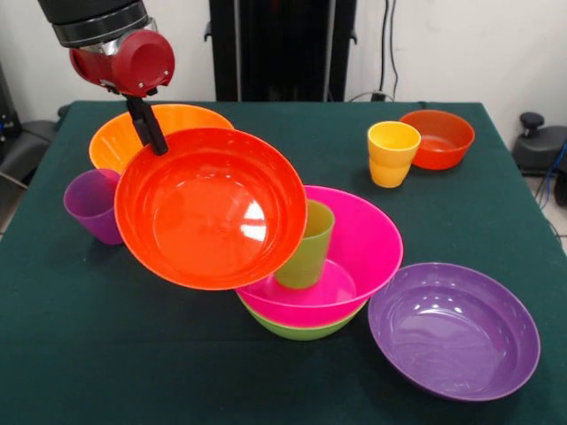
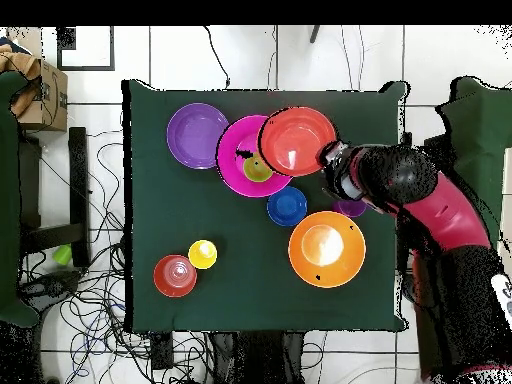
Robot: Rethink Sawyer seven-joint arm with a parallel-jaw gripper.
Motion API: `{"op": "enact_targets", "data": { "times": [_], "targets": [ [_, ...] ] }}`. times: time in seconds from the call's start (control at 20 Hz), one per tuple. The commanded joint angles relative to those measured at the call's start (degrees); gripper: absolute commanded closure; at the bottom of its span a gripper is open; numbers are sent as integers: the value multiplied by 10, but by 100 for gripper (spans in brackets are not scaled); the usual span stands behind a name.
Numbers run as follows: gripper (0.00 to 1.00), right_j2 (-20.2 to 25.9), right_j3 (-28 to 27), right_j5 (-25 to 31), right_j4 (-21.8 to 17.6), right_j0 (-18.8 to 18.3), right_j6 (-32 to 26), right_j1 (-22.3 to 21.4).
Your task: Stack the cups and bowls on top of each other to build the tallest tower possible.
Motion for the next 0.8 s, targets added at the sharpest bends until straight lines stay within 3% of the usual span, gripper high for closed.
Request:
{"op": "enact_targets", "data": {
  "times": [0.05, 0.8],
  "targets": [
    [100, 50, 18, -23, -25, 12, -22, 22],
    [100, 37, 15, 10, -36, 14, -22, -5]
  ]
}}
